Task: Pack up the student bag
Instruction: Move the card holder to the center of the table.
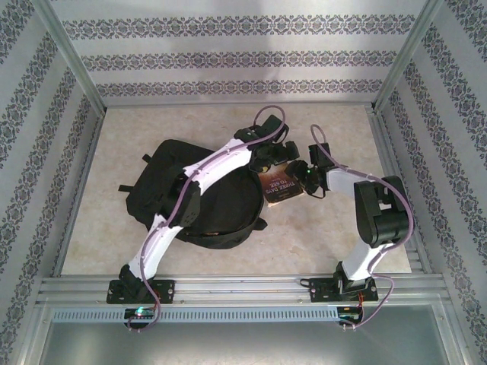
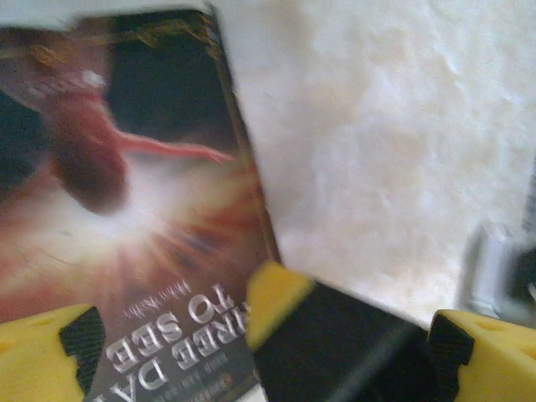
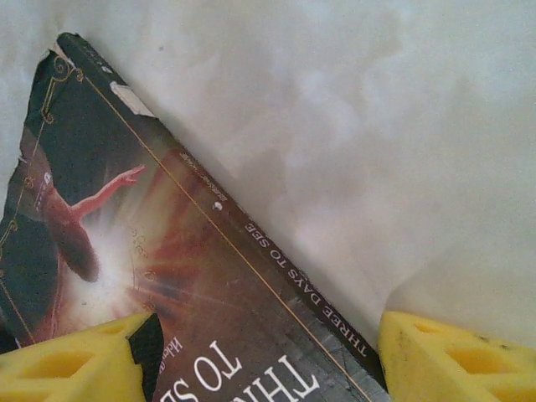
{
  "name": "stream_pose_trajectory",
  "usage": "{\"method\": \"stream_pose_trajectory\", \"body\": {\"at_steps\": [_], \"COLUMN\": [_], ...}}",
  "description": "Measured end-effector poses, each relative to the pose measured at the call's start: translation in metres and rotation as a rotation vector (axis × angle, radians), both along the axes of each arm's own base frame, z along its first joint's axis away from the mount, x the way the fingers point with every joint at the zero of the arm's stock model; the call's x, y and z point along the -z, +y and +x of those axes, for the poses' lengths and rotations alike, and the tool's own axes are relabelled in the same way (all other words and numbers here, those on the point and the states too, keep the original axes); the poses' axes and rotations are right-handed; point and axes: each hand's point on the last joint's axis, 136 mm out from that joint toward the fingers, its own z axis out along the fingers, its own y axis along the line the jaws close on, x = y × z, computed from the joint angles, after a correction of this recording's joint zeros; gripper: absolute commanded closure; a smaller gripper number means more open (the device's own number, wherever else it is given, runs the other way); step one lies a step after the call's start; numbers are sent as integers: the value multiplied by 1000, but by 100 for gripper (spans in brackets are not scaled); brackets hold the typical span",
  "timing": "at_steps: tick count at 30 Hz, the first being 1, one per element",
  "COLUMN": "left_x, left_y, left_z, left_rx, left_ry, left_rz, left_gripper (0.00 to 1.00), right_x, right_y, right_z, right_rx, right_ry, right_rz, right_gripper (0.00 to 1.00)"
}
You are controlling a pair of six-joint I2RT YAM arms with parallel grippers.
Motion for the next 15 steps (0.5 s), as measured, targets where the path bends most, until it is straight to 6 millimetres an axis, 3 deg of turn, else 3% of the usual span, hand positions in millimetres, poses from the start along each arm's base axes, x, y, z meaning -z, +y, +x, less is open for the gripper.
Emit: {"method": "stream_pose_trajectory", "body": {"at_steps": [3,6,10,15], "left_x": [14,25,43,76], "left_y": [20,46,66,94], "left_z": [2,-7,-20,-42], "left_rx": [-59,-104,-120,-127], "left_ry": [26,71,120,176], "left_rz": [115,227,308,300], "left_gripper": [0,0,0,0], "right_x": [-3,-13,-24,-32], "right_y": [-7,-10,-11,-1], "right_z": [-12,-12,-2,29], "right_rx": [29,35,12,-77], "right_ry": [15,-1,-21,-40], "right_rz": [-6,-27,-54,-73], "right_gripper": [31,31,29,27]}}
